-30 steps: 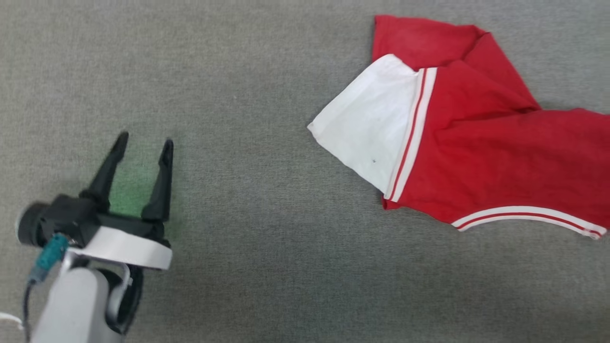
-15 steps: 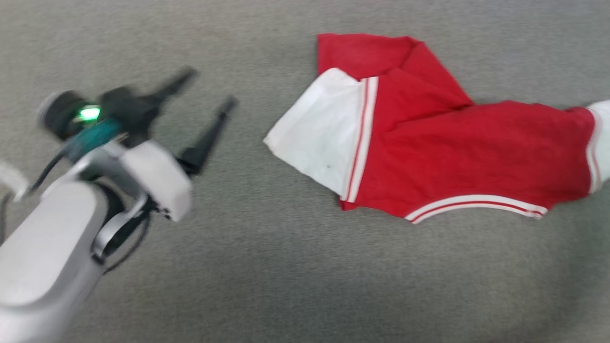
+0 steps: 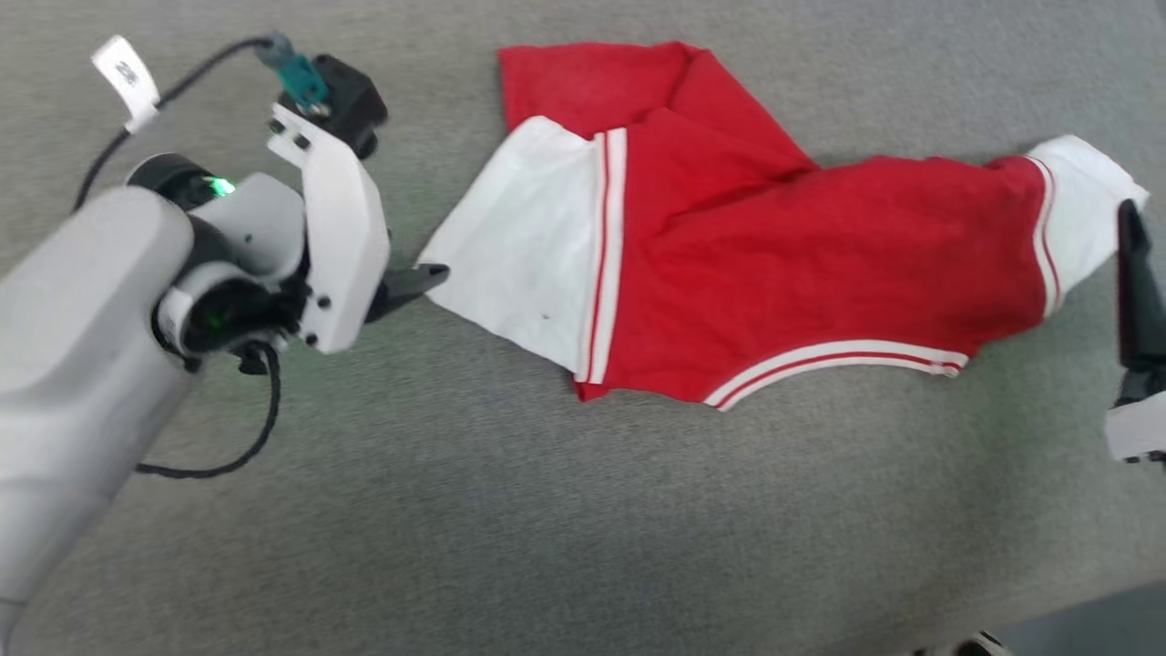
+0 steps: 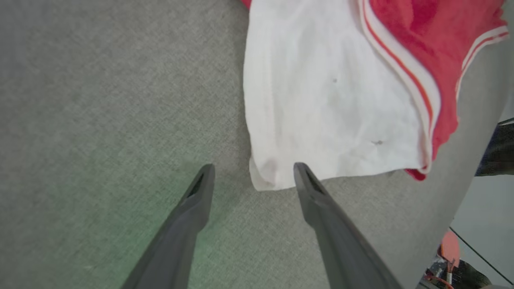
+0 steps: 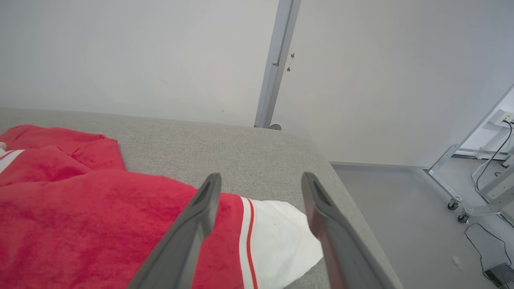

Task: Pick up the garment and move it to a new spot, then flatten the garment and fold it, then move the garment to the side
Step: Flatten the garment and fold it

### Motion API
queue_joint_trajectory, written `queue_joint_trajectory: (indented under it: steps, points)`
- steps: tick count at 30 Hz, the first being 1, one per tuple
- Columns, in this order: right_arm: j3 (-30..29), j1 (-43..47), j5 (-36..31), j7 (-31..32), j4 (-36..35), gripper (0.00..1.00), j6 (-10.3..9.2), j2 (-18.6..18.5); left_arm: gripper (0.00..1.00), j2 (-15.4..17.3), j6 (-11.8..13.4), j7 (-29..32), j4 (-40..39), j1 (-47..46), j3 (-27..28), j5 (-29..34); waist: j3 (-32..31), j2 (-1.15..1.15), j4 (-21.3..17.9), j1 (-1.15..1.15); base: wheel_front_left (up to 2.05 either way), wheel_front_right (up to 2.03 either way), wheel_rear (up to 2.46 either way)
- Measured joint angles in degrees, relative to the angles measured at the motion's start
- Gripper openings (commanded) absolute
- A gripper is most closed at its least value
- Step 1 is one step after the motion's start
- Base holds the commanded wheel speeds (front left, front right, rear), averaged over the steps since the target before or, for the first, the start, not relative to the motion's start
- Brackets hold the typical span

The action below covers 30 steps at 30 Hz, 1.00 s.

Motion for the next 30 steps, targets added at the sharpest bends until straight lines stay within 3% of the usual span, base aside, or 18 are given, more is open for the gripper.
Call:
queue_joint_trajectory:
  steps: [9,10,12,13,21,30]
  points:
    - [0.87,-0.38,-0.56,-0.57,0.33,1.0,0.0,1.11,1.0,-2.03,0.0,6.31,6.24,-1.17,1.69,-9.51,1.97,0.0,-2.94,0.0,0.0,0.0,0.0]
    - [0.74,-0.38,-0.64,-0.56,0.27,1.0,0.0,1.11,0.88,-2.37,0.0,6.51,6.19,-1.2,1.59,-9.55,2.01,0.0,-2.88,0.0,0.0,0.0,0.0]
    - [0.73,-0.41,-0.85,-0.54,0.1,1.0,0.0,1.1,0.05,-2.54,0.0,6.57,6.13,-1.21,1.29,-9.45,2.03,0.0,-2.8,0.0,0.0,0.0,0.0]
    - [0.78,-0.47,-0.94,-0.36,-0.14,1.0,0.0,1.07,0.0,-2.71,0.0,6.59,6.12,-1.22,1.05,-9.38,2.06,0.0,-2.65,0.0,0.0,0.0,0.0]
    - [0.41,-1.12,-1.55,1.32,-2.15,1.0,0.0,0.16,0.0,-3.91,-0.01,4.14,7.92,-0.86,1.14,-9.49,1.33,0.0,0.04,0.0,0.0,0.0,0.0]
    - [0.4,-0.17,-1.63,3.59,-3.76,1.0,0.0,-0.97,0.0,2.33,0.0,2.9,5.17,2.69,3.01,-12.84,-1.6,0.0,6.06,0.0,0.0,0.0,0.0]
